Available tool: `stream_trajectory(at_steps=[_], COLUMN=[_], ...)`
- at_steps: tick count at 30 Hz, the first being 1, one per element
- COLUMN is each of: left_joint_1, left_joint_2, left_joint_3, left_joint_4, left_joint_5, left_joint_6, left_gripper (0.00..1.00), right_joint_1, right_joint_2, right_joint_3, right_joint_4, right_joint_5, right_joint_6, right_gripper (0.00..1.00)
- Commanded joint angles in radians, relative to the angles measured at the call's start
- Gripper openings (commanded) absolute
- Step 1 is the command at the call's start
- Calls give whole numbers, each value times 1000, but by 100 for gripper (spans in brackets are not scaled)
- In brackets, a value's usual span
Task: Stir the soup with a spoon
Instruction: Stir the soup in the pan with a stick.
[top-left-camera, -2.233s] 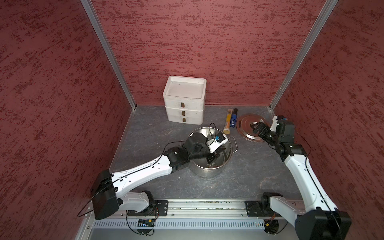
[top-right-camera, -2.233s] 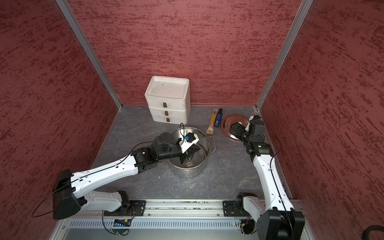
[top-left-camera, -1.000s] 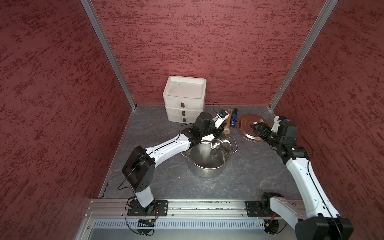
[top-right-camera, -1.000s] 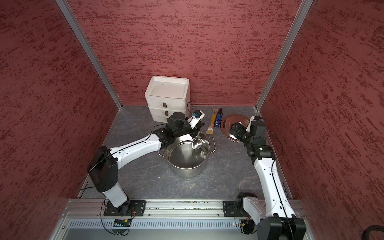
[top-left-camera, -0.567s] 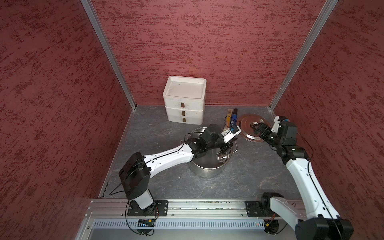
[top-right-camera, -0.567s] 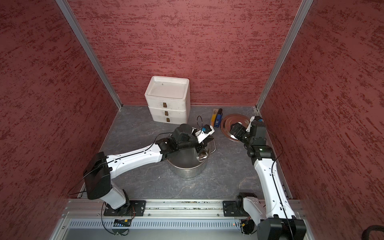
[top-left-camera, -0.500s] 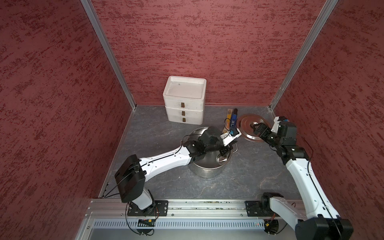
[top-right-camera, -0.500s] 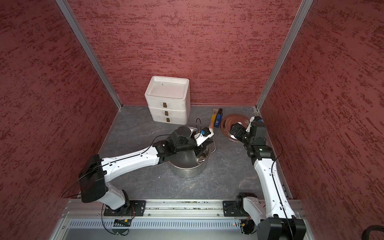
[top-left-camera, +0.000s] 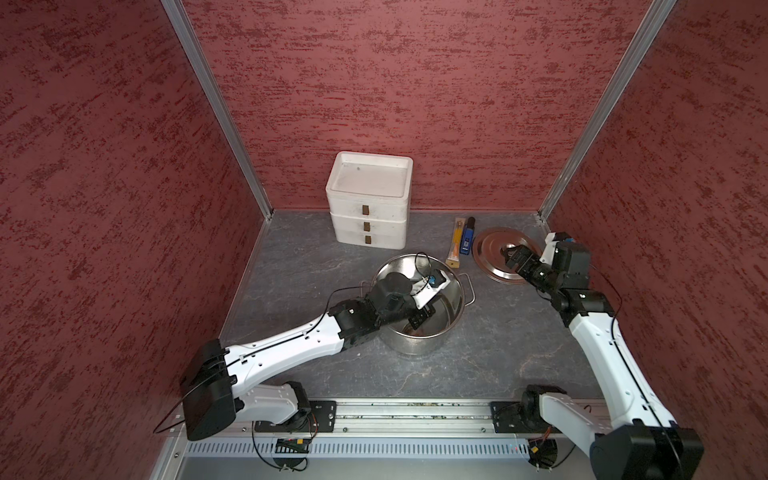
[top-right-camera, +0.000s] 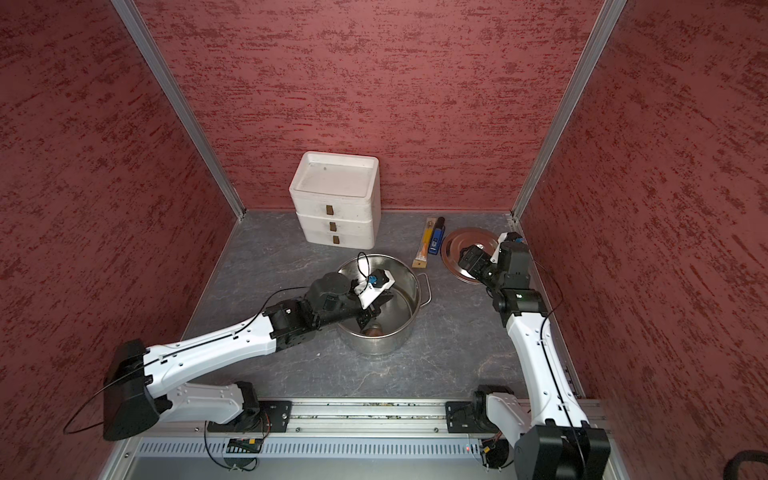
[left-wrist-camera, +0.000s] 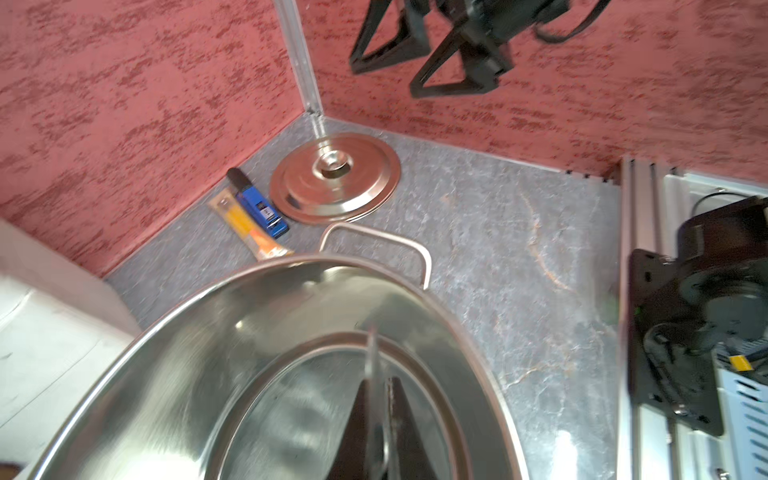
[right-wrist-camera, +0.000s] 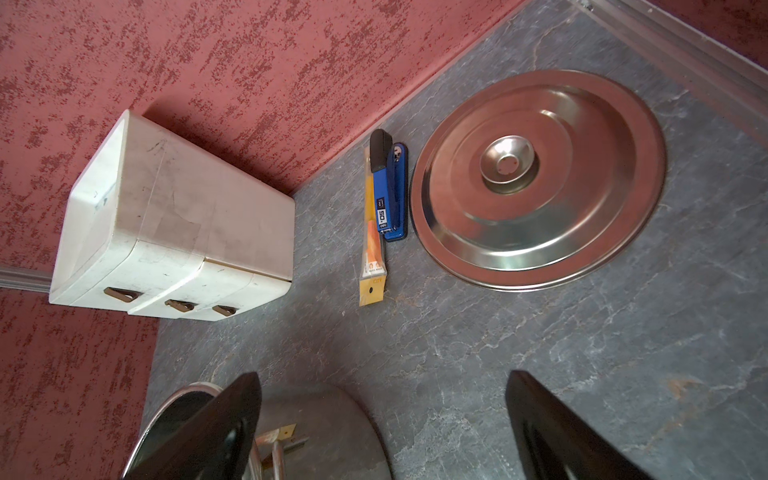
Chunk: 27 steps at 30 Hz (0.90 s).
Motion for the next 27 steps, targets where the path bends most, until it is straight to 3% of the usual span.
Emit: stream_trajectory(at_steps=[1,7,13,20,27], left_joint_1=[85,236,332,343,280], left_joint_2=[-56,-63,58,251,382], left_joint_3=[-33,-52,28,204,321], left_joint_4=[3,38,109,172,193], left_joint_5=[-62,-17,70,165,236], left_joint_6=[-25,24,79,103,125], left_gripper=[0,0,0,0,0], right_joint_1=[-5,-5,-6,-6,-5], right_joint_2=[4,1,0,-19,-57], right_joint_3=[3,16,30,37,30], right_joint_4=[33,9,-2,-19,-50], right_joint_5=[-19,-15,-9,6,31], right_joint_6=[6,-8,-8,-8,-16], right_gripper=[96,96,96,96,96])
